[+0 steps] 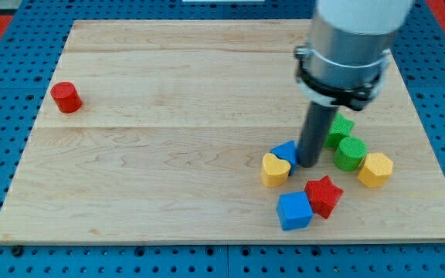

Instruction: Separate yellow heart from the blue triangle

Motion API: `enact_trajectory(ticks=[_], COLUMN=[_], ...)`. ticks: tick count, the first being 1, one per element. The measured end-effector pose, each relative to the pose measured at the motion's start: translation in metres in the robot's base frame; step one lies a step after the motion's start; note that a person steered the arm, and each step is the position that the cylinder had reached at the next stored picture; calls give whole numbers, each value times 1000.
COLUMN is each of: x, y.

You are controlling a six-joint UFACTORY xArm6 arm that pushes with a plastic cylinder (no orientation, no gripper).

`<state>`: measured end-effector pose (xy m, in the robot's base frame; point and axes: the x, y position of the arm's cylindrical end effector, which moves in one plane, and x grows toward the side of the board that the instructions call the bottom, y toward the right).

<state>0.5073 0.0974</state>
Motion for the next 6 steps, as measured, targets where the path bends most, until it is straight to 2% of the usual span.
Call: enact_trajectory(ticks=[1, 2, 3, 5, 6], x=[-8, -16, -1, 26, 25], y=[11, 51, 47, -40, -90])
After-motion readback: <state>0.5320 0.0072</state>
